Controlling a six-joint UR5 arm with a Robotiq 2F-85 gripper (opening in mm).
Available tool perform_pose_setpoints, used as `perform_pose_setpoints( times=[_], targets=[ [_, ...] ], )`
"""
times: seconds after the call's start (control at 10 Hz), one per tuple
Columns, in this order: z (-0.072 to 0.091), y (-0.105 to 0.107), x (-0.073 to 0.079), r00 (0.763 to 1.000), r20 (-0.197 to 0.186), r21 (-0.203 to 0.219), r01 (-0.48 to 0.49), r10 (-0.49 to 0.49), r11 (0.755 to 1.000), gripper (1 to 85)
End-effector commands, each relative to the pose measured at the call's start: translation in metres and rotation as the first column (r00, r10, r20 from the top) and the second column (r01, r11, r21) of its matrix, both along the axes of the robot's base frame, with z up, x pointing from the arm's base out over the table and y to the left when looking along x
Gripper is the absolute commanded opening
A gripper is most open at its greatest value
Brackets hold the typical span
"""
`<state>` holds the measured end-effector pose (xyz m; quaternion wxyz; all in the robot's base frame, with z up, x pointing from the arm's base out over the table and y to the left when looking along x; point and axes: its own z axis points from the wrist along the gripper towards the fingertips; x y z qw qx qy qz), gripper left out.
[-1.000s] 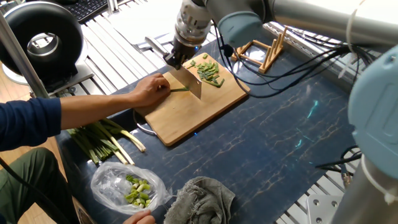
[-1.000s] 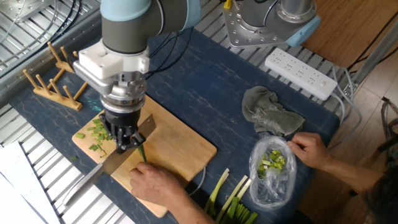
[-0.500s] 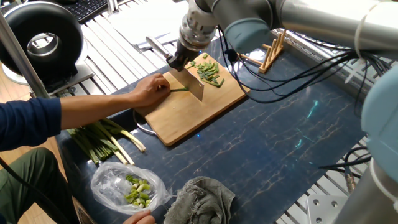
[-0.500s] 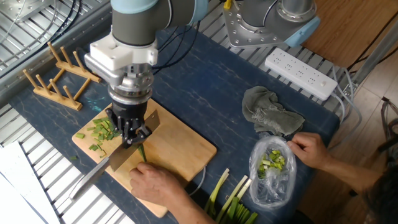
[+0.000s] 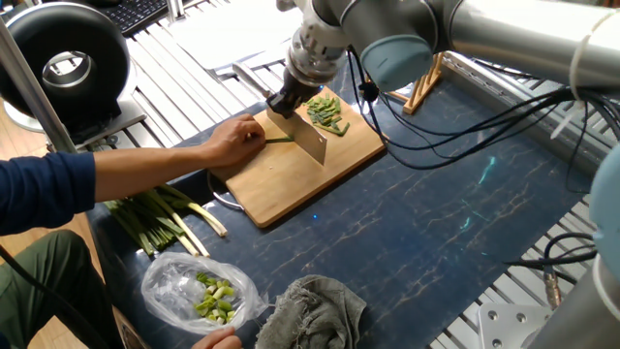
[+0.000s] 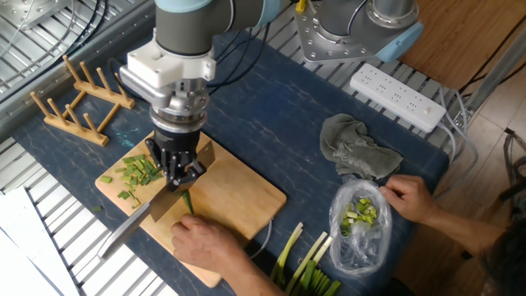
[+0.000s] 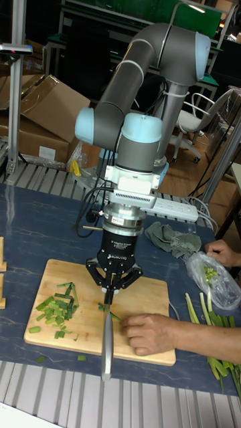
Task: Chop the scallions
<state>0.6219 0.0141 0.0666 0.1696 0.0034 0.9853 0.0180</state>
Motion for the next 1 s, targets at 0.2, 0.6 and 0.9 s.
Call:
perform_pose_setpoints(
  times=[0.2,0.6,0.9],
  targets=[
    [0.006,-0.001,-0.021,1.0,-0.031,-0.006,-0.002,0.002,1.0,1.3],
    [0.004,-0.001,-0.042,0.998,-0.057,-0.021,-0.016,0.015,1.0,1.3],
    [0.002,-0.003,-0.05,0.996,-0.082,-0.035,-0.03,0.027,0.999,1.3]
  ],
)
